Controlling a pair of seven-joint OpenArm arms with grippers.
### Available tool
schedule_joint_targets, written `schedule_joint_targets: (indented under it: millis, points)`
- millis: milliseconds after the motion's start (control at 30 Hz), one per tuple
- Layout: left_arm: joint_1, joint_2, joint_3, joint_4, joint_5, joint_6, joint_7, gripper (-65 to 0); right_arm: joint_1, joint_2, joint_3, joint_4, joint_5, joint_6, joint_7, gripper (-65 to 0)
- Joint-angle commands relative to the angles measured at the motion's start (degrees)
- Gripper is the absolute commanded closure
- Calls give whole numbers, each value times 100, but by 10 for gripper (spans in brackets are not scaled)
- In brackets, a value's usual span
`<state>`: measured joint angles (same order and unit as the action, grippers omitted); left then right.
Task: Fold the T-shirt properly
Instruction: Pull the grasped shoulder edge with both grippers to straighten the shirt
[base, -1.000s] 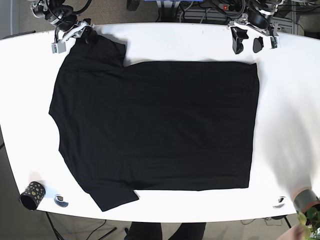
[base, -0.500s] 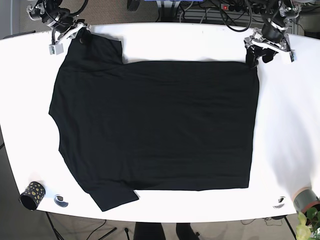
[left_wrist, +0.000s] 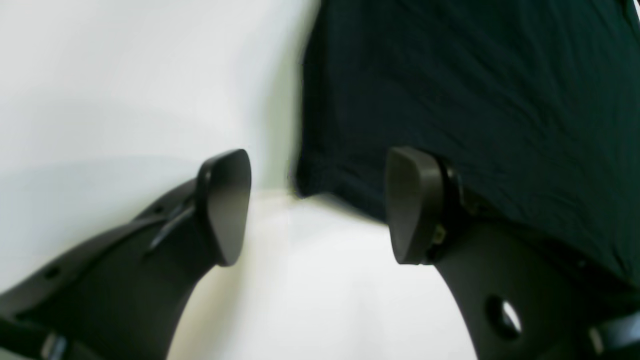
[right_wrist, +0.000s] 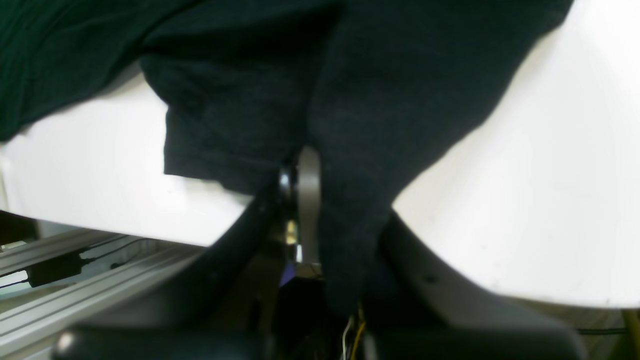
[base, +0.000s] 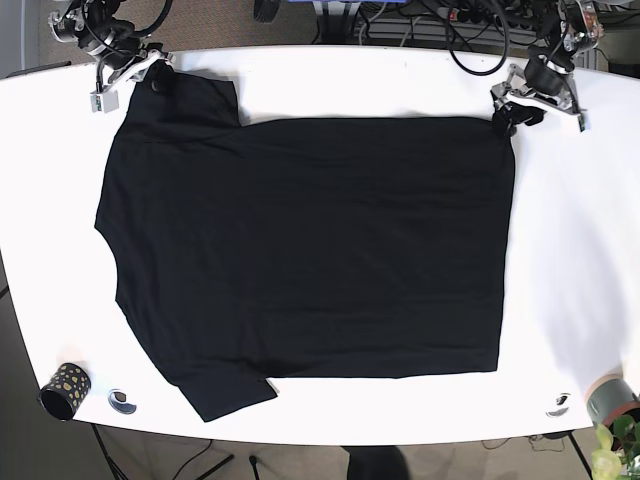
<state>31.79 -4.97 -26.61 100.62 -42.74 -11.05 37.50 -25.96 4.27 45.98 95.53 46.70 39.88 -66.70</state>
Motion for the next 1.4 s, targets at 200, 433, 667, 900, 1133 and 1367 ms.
schedule_joint_targets:
  millis: [200, 433, 667, 900, 1133, 1367]
  points:
    - [-529, -35, 72, -501, -91, -51, 308, -383, -20, 61, 40, 87, 99, 12, 54, 0]
    - [-608, -35, 81, -545, -91, -51, 334, -200, -20, 61, 40, 87, 117, 12, 54, 0]
    - [-581, -35, 81, -510, -91, -51, 334, -33, -20, 43, 5, 87, 108, 12, 54, 0]
    - [-388, -158, 72, -106, -100, -122, 343, -6, -99, -10, -4, 685, 91, 12, 37, 0]
    - [184, -281, -192, 360, -117, -579, 343, -6, -512, -221, 13, 1344, 91, 12, 28, 0]
    - [913, -272, -798, 474, -100, -1405, 343, -6, -1092, -379, 31, 1722, 135, 12, 28, 0]
